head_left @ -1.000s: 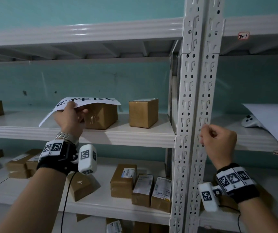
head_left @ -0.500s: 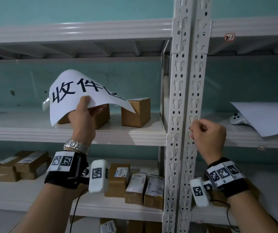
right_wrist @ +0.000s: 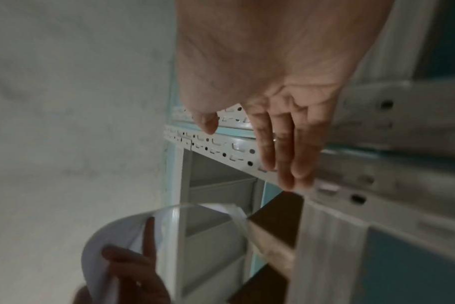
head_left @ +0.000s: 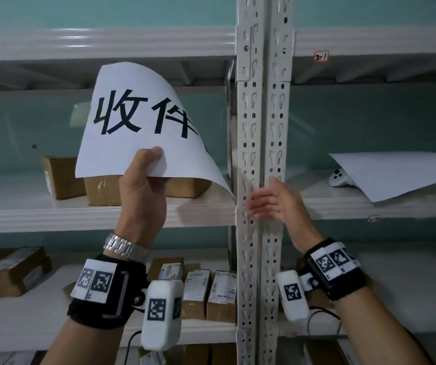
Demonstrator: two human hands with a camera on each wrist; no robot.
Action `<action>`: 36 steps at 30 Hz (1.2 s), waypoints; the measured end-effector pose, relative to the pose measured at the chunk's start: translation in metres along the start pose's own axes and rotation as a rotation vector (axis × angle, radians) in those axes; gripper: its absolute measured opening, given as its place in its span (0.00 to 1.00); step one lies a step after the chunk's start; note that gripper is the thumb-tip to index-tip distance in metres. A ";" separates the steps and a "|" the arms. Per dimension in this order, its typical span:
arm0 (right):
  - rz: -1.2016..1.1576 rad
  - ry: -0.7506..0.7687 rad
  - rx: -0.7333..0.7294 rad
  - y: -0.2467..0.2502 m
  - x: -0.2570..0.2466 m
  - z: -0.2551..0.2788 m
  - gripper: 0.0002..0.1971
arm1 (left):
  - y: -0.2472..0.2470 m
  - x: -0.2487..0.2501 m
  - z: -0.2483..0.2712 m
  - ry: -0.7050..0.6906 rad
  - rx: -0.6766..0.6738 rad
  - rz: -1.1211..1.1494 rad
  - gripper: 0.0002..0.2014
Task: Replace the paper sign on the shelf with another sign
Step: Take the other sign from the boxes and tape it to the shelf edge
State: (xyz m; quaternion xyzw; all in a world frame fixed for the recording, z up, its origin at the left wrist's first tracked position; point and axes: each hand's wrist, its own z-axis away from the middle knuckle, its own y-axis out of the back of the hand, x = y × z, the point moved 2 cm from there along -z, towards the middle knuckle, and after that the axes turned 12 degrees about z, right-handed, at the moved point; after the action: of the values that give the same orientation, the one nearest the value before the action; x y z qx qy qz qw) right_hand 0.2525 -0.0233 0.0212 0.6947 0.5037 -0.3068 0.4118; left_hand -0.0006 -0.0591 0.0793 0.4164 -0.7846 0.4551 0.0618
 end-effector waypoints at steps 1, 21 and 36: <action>-0.074 -0.025 -0.073 -0.005 -0.002 0.001 0.35 | -0.003 -0.002 0.002 0.022 -0.025 0.015 0.15; -0.773 -0.016 -0.135 0.019 -0.019 -0.002 0.38 | 0.007 -0.015 -0.001 0.076 -0.198 0.118 0.16; -0.265 0.102 0.268 0.082 -0.018 -0.005 0.11 | 0.047 -0.015 -0.043 0.054 -0.041 0.058 0.29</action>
State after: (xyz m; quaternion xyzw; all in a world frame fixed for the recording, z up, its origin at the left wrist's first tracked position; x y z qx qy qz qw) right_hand 0.3253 -0.0399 0.0602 0.6854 0.5657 -0.3870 0.2458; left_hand -0.0363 -0.0067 0.0661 0.3796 -0.8037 0.4515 0.0782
